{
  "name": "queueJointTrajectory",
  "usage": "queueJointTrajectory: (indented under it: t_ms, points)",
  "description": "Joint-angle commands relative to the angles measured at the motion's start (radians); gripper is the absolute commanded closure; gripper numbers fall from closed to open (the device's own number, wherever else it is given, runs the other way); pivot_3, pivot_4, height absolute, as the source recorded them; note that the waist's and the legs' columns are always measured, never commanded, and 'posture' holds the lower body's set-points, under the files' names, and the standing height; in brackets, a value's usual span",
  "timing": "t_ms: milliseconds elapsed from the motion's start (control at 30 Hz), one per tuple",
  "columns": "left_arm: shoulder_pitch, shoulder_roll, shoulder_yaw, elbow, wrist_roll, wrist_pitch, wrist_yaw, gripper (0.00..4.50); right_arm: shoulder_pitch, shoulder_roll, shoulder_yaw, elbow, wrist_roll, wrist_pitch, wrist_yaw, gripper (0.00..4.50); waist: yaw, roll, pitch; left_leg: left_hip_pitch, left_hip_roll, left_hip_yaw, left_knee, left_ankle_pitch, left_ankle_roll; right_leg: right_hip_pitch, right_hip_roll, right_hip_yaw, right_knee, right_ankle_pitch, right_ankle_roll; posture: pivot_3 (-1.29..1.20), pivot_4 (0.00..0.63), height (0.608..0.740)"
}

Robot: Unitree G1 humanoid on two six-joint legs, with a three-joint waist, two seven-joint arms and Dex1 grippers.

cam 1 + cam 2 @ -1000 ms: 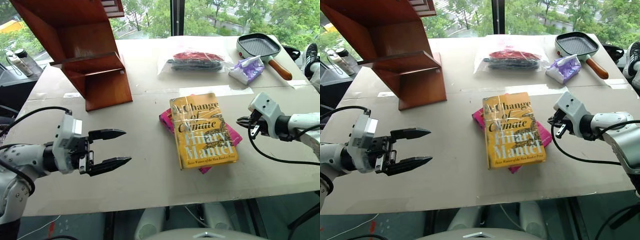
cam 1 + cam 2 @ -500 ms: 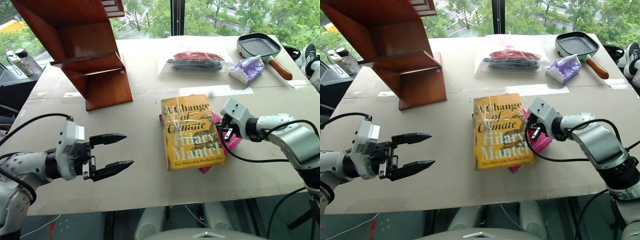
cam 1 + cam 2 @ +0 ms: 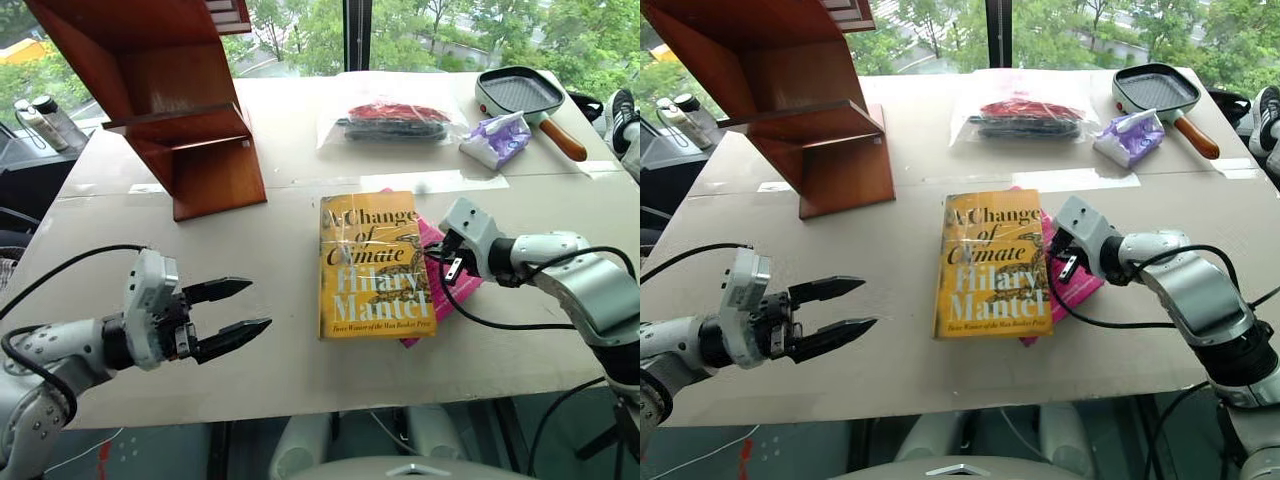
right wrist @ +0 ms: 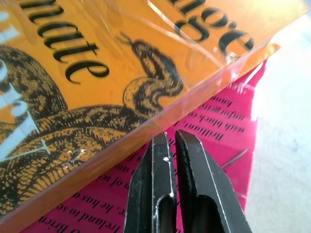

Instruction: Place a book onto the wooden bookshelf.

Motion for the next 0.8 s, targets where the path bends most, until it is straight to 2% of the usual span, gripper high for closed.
queueJointTrajectory:
  t_ms: [33,100,167,200,300,333,433,533,800]
  points:
    - [-0.099,0.060,-0.011,0.103,-0.246,0.264,0.138,0.00,0.116,-0.050,-0.261,-0.100,0.156,-0.087,0.137,3.99,-0.001,0.000,0.000,0.000,0.000,0.000,0.001,0.000,0.000,0.000,0.000,0.000,0.001,0.000,0.000,0.00,0.150,0.740]
    - [-0.153,0.078,-0.043,0.168,-0.293,0.345,0.163,0.00,0.174,-0.061,-0.362,-0.137,0.247,-0.094,0.193,3.27,-0.003,0.001,0.000,0.001,0.000,-0.001,0.001,-0.001,0.001,0.001,0.000,-0.001,0.002,0.000,0.000,0.00,0.150,0.740]
    - [-0.229,0.073,-0.087,0.264,-0.312,0.410,0.187,0.00,0.228,-0.071,-0.462,-0.177,0.351,-0.083,0.243,2.34,-0.013,0.001,0.000,0.003,0.000,0.000,0.001,-0.001,0.001,0.002,0.001,0.000,0.003,0.000,0.000,0.00,0.150,0.740]
    - [-0.289,0.063,-0.112,0.337,-0.331,0.458,0.206,0.00,0.262,-0.081,-0.513,-0.198,0.392,-0.089,0.279,1.79,-0.014,0.001,0.000,0.004,0.000,0.000,0.001,-0.001,0.001,0.003,0.001,0.001,0.004,0.000,0.000,0.00,0.150,0.740]
    - [-0.485,0.007,-0.192,0.550,-0.335,0.573,0.238,0.00,0.346,-0.102,-0.648,-0.224,0.519,-0.066,0.335,0.60,-0.010,0.001,0.000,0.007,0.000,0.003,0.002,-0.001,0.001,0.006,0.003,-0.001,0.006,0.000,0.000,0.00,0.150,0.740]
    - [-0.549,-0.022,-0.212,0.613,-0.333,0.602,0.238,0.00,0.374,-0.114,-0.678,-0.228,0.552,-0.053,0.351,0.05,-0.009,0.001,0.000,0.007,0.000,0.003,0.004,-0.001,0.001,0.006,0.003,-0.001,0.007,0.000,0.000,0.00,0.150,0.740]
    - [-0.714,-0.117,-0.268,0.792,-0.279,0.651,0.242,0.00,0.429,-0.141,-0.719,-0.257,0.592,-0.061,0.368,0.02,-0.005,0.000,-0.001,0.008,-0.001,0.003,0.008,-0.001,0.001,0.008,0.002,-0.002,0.010,0.000,0.000,0.00,0.150,0.740]
    - [-0.811,-0.186,-0.327,0.901,-0.200,0.648,0.214,0.00,0.454,-0.148,-0.732,-0.289,0.601,-0.081,0.343,0.02,-0.013,0.000,-0.001,0.007,-0.002,0.003,0.014,-0.001,0.001,0.008,0.002,-0.001,0.013,0.000,0.000,0.00,0.150,0.740]
    - [-0.937,-0.282,-0.487,1.060,0.000,0.573,0.036,0.00,0.531,-0.153,-0.800,-0.395,0.675,-0.056,0.229,0.02,-0.007,-0.001,-0.001,0.006,-0.002,0.003,0.016,0.001,-0.002,0.008,0.002,-0.001,0.014,0.000,0.001,0.00,0.150,0.740]
